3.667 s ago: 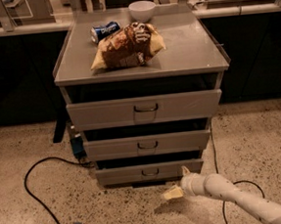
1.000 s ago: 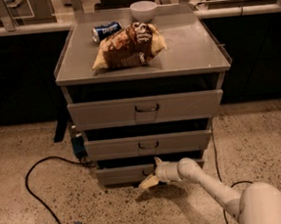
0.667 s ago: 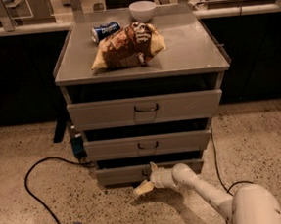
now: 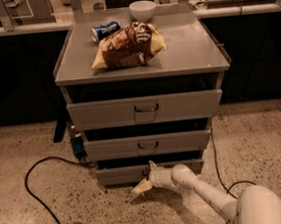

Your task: Open bottom drawer

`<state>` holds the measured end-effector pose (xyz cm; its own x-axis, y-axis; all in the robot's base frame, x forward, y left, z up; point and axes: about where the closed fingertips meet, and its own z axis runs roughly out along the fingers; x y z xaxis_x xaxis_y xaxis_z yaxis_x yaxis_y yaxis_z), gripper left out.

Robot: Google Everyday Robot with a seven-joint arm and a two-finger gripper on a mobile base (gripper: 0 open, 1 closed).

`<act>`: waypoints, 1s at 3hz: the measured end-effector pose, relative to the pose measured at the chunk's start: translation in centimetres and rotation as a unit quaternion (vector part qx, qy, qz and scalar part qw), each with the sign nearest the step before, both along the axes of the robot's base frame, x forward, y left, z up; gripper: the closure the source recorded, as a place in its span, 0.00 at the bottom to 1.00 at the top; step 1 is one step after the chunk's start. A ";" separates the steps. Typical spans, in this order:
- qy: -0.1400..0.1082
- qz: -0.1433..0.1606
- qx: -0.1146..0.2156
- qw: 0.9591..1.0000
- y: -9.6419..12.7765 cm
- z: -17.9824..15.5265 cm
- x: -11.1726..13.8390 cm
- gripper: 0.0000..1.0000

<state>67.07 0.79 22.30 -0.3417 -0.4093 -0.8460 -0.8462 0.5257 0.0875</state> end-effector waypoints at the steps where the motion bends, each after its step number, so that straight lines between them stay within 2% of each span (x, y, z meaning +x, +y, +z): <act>1: -0.005 -0.025 0.008 1.000 -1.0 -0.4 0.4 0.00; 2: 0.001 -0.047 0.004 0.999 -2.3 -1.5 0.9 0.00; 3: 0.001 -0.057 -0.004 0.998 -3.2 -2.6 2.0 0.00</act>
Offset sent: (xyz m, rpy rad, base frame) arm 0.0164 -0.0443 -0.0263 -0.0053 0.0110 -0.1528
